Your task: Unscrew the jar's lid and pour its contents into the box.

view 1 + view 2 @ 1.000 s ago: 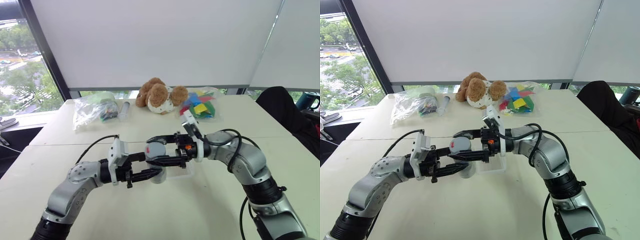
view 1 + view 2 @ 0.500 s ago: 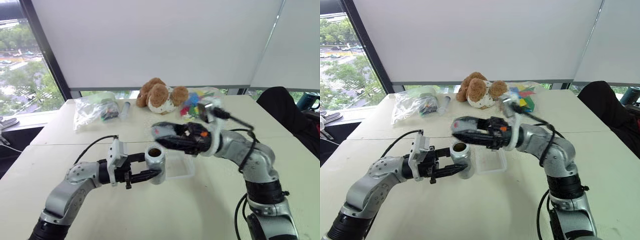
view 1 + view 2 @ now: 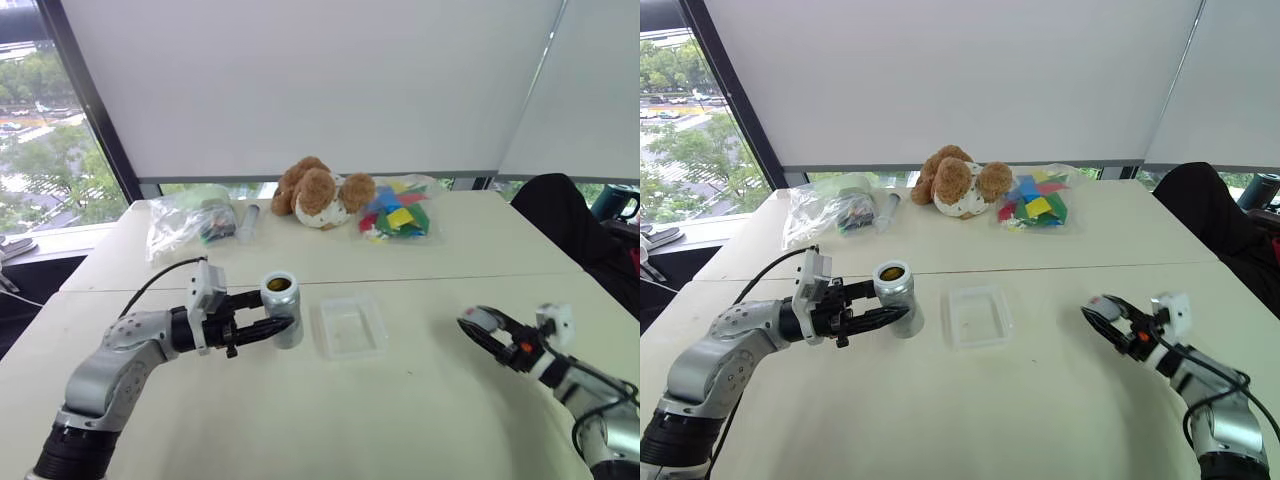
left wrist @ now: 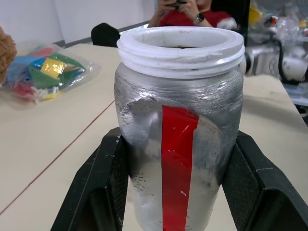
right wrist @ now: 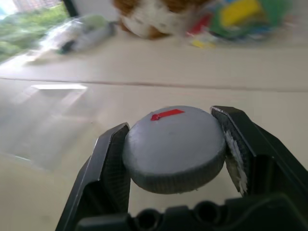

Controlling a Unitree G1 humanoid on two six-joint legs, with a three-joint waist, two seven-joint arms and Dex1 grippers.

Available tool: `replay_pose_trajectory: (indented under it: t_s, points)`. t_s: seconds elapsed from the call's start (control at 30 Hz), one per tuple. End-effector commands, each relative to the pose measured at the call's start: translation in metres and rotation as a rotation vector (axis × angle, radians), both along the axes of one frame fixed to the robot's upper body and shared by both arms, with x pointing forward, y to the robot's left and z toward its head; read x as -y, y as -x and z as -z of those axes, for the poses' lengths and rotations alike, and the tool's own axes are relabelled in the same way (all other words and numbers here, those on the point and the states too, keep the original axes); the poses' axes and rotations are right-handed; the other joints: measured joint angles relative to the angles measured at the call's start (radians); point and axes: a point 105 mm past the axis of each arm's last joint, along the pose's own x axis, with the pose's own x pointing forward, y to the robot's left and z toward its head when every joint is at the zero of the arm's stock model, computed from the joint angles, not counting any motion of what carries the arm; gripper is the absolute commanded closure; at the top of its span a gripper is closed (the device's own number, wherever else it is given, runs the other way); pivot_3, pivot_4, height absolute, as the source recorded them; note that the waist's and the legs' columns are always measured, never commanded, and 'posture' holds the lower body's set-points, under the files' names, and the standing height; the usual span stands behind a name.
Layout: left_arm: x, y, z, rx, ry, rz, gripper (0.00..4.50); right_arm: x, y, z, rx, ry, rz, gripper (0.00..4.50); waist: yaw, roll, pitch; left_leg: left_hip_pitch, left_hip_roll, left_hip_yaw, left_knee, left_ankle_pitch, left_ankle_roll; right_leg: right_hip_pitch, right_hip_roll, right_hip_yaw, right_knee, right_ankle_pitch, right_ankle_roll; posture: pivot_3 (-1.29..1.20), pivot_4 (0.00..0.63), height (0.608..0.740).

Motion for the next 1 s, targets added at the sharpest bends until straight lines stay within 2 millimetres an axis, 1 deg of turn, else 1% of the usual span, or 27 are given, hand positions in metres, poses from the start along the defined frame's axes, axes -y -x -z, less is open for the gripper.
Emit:
replay_pose_trajectory:
  t_s: [0.03, 0.17, 0.2, 0.23, 0.3, 0.33, 0.4, 0.47, 0.53, 0.6, 0.7, 0.77, 0.87, 0.93, 1.0]
  points:
    - [-0.004, -0.001, -0.009, 0.025, 0.018, 0.006, 2.47, 0.013, 0.002, 0.004, 0.059, 0.024, 0.051, 2.17, -0.006, 0.0, 0.0, 0.0, 0.0, 0.0, 0.0, 0.0, 0.0, 0.0, 0.0, 0.0, 0.0, 0.0, 0.0, 0.0, 0.15, 0.74]
    - [-0.005, -0.004, -0.009, 0.014, 0.018, 0.007, 2.47, 0.024, 0.005, 0.014, 0.043, -0.067, 0.114, 2.17, -0.005, 0.0, 0.0, 0.001, 0.001, -0.003, 0.0, 0.0, 0.0, 0.0, 0.0, 0.001, 0.001, 0.0, 0.0, 0.0, 0.15, 0.74]
    - [-0.006, -0.005, -0.009, 0.013, 0.015, 0.008, 2.47, 0.024, 0.007, 0.015, 0.05, -0.063, 0.114, 1.67, -0.003, 0.0, 0.0, 0.001, 0.001, -0.003, 0.0, 0.0, 0.0, 0.0, 0.0, 0.001, 0.001, 0.0, 0.0, 0.0, 0.15, 0.74]
    - [-0.006, -0.007, -0.009, 0.01, 0.01, 0.007, 2.47, 0.026, 0.01, 0.012, 0.061, -0.099, 0.122, 1.12, -0.002, 0.0, 0.0, 0.001, 0.001, -0.003, 0.0, 0.0, 0.0, 0.0, 0.0, 0.001, 0.001, 0.0, 0.0, 0.0, 0.15, 0.74]
    - [-0.008, -0.011, -0.009, 0.017, -0.015, -0.004, 2.47, 0.034, 0.017, -0.006, 0.119, -0.155, 0.147, 0.32, 0.004, 0.001, 0.001, 0.001, 0.0, -0.003, 0.0, 0.0, 0.0, 0.0, 0.0, 0.002, 0.001, 0.0, 0.0, 0.0, 0.15, 0.74]
    - [-0.008, -0.015, -0.01, 0.029, -0.025, -0.015, 2.47, 0.035, 0.022, -0.019, 0.146, -0.162, 0.134, 0.03, 0.006, 0.002, 0.001, 0.0, 0.0, -0.004, 0.0, 0.0, 0.0, 0.001, 0.0, 0.002, 0.001, 0.0, 0.0, 0.0, 0.15, 0.74]
    - [-0.008, -0.021, -0.013, 0.055, -0.042, -0.029, 2.47, 0.031, 0.032, -0.038, 0.175, -0.125, 0.089, 0.03, 0.006, 0.002, 0.001, 0.0, 0.0, -0.005, 0.0, 0.0, 0.0, 0.001, -0.001, 0.001, 0.001, 0.0, 0.0, 0.0, 0.15, 0.74]
    - [-0.004, -0.027, -0.013, 0.066, -0.074, -0.043, 2.47, 0.019, 0.041, -0.057, 0.181, -0.083, 0.023, 0.03, 0.005, 0.003, 0.001, 0.0, 0.0, -0.005, 0.0, 0.0, 0.0, 0.001, -0.001, 0.001, 0.0, 0.0, 0.0, 0.0, 0.15, 0.74]
    - [-0.001, -0.034, -0.012, 0.075, -0.12, -0.072, 2.47, 0.002, 0.049, -0.07, 0.18, -0.021, -0.058, 0.03, 0.002, 0.003, 0.001, 0.0, 0.0, -0.005, 0.0, 0.0, 0.0, 0.001, -0.001, 0.001, 0.0, 0.0, 0.0, 0.0, 0.15, 0.74]
    - [0.004, -0.039, -0.012, 0.123, -0.165, -0.084, 2.47, -0.022, 0.059, -0.076, 0.172, 0.066, -0.169, 0.03, 0.001, 0.002, 0.001, 0.0, 0.0, -0.005, 0.0, 0.0, 0.0, 0.001, -0.001, 0.001, 0.0, 0.0, 0.001, 0.0, 0.15, 0.74]
    - [0.012, -0.047, -0.009, 0.21, -0.256, -0.1, 2.47, -0.053, 0.071, -0.076, 0.156, 0.158, -0.314, 0.03, 0.002, 0.002, 0.001, 0.0, 0.0, -0.004, 0.0, 0.0, 0.0, 0.001, 0.0, 0.001, 0.001, -0.001, 0.001, 0.0, 0.15, 0.74]
    - [0.021, -0.052, -0.01, 0.298, -0.31, -0.092, 2.47, -0.069, 0.076, -0.073, 0.144, 0.2, -0.388, 0.03, 0.005, 0.002, 0.002, 0.0, 0.0, -0.004, 0.0, 0.0, 0.0, 0.001, 0.0, 0.001, 0.0, -0.001, 0.001, 0.0, 0.15, 0.74]
    - [0.035, -0.06, -0.01, 0.457, -0.401, -0.089, 2.47, -0.081, 0.078, -0.069, 0.139, 0.203, -0.421, 0.03, 0.015, 0.001, 0.002, -0.001, 0.0, -0.005, 0.002, 0.0, 0.0, 0.001, -0.001, 0.001, -0.001, -0.001, 0.001, 0.0, 0.15, 0.74]
    - [0.04, -0.065, -0.008, 0.545, -0.462, -0.097, 2.47, -0.084, 0.078, -0.067, 0.138, 0.204, -0.426, 0.03, 0.025, 0.0, 0.002, -0.001, 0.0, -0.004, 0.003, 0.0, 0.0, 0.001, -0.001, 0.001, -0.001, -0.001, 0.001, 0.0, 0.15, 0.74]
    - [0.047, -0.071, -0.008, 0.67, -0.523, -0.11, 2.47, -0.085, 0.078, -0.064, 0.134, 0.201, -0.425, 0.03, 0.028, 0.0, 0.002, -0.001, -0.001, -0.004, 0.003, 0.0, 0.0, 0.001, -0.002, 0.001, -0.001, -0.001, 0.001, 0.0, 0.15, 0.74]
